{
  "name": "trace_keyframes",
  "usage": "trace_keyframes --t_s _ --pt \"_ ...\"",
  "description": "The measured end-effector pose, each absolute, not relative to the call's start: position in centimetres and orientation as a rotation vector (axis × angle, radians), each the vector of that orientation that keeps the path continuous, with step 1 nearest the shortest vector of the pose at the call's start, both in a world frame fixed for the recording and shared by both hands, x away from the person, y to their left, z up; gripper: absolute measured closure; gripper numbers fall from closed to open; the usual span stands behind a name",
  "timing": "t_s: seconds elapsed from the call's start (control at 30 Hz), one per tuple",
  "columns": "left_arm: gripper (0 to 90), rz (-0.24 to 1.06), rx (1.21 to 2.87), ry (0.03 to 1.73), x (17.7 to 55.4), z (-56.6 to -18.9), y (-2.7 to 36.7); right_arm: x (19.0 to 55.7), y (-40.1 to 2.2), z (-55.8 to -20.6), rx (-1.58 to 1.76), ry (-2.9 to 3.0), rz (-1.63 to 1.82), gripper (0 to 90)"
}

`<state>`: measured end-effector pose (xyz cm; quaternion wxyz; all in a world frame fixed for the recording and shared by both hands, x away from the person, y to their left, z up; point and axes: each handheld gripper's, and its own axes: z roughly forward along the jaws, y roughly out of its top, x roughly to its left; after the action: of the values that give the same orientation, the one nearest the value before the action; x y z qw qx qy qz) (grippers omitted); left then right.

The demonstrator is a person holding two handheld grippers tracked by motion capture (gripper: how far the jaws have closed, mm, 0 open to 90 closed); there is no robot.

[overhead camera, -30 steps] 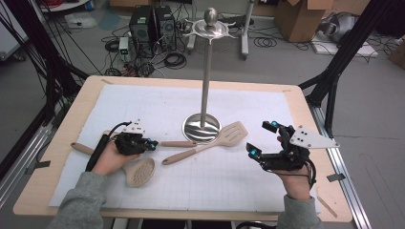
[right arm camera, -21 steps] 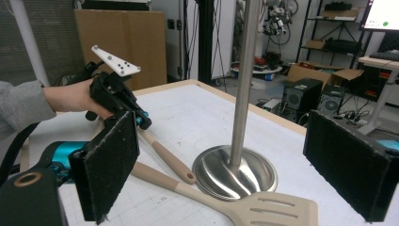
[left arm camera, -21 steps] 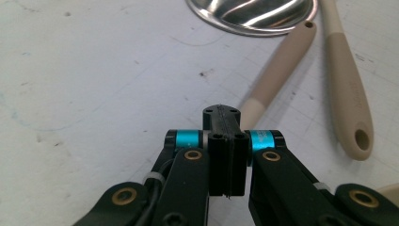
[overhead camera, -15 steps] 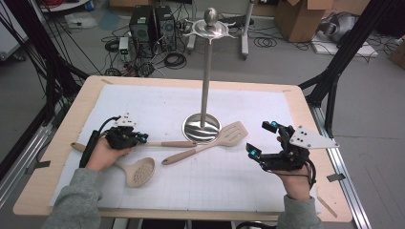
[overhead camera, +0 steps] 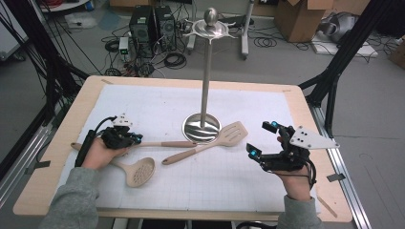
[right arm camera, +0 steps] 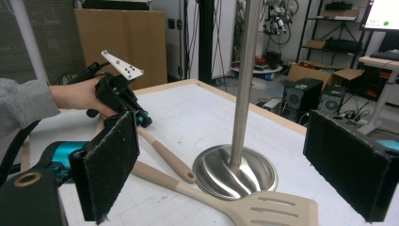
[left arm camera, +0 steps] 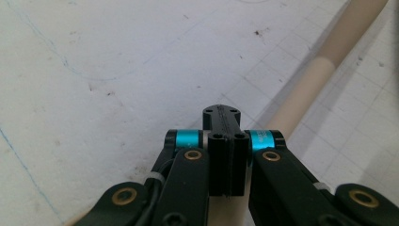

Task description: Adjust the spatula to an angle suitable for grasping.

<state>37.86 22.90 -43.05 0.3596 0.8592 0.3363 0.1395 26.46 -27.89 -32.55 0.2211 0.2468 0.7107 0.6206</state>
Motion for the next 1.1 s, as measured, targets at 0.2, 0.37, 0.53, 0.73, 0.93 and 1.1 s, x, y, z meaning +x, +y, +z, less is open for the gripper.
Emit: trace_keyframes --t_s 0.2,0.37,0.53,0.73,0.93,1.1 --pt "89.6 0.356 2.230 0.878 37.7 -43.1 22.9 26.4 -27.9 -32.6 0.690 1.971 1.715 9.9" --pt "89.6 0.341 2.252 0.882 37.4 -43.1 22.8 26.4 -27.9 -32.6 0.688 1.970 1.717 9.9" --pt "89.6 0.350 2.259 0.870 37.0 -43.1 22.8 26.5 -27.8 -32.6 0.685 1.968 1.712 9.9" --pt "89.5 0.357 2.201 0.827 36.9 -42.4 22.5 26.6 -27.7 -32.7 0.687 1.981 1.706 9.9" --pt "89.5 0.320 2.206 0.755 36.3 -42.2 21.2 26.6 -27.8 -32.7 0.689 1.977 1.706 9.9" --pt "89.5 0.296 2.208 0.702 36.1 -41.9 20.2 26.5 -27.7 -32.7 0.687 1.976 1.709 9.9"
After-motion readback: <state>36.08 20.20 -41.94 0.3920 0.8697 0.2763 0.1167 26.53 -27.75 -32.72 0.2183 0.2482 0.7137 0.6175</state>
